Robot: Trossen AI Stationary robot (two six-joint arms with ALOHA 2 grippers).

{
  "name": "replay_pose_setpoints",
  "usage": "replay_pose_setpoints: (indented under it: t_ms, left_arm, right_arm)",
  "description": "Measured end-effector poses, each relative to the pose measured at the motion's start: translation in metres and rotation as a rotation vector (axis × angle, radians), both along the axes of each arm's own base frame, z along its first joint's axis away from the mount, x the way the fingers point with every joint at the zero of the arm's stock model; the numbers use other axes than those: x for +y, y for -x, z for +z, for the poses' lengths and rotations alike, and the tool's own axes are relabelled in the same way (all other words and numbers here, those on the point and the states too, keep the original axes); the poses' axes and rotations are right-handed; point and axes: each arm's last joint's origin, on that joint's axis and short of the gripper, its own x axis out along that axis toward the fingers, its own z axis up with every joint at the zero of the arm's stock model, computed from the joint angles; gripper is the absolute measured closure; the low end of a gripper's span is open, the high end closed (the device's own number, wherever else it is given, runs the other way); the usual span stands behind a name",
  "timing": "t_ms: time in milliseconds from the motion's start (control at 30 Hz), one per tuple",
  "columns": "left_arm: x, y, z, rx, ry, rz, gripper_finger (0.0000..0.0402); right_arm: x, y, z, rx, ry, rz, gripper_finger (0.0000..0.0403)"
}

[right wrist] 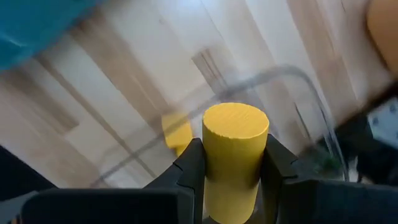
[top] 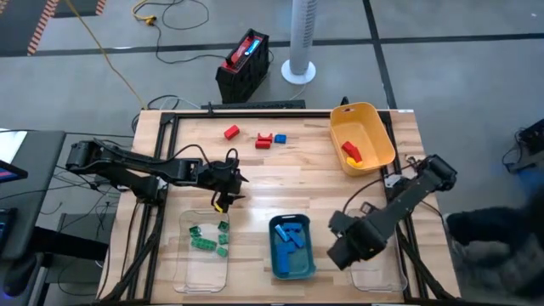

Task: Sort blocks

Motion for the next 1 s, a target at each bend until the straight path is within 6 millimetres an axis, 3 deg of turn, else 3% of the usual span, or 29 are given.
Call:
replay_pose_setpoints:
  t_ms: [267,500,767,1000]
  left_arm:
    - [0.0,0.0,0.0,0.0,-0.006,-0.005,0.0155]
    - [0.0,0.0,0.0,0.0,-0.006,-0.005,0.0155]
    - [0.0,0.0,0.0,0.0,-0.001,-0.001,0.0155]
    - [0.0,0.0,0.0,-0.003,0.007,0.006,0.0155]
  right_arm:
    - [0.007,0.033,-0.021,-0.001,-0.014,-0.17,0.0308]
    - [-0.008,0.058,-0.057,0.069,0.01,-0.29,0.0308]
    - [-0.027,0.062,-0.095,0.021,-0.091,-0.328,0.0306]
    - [-0.041,0.066,-0.11,0.026,-0.084,-0.351,0.0294]
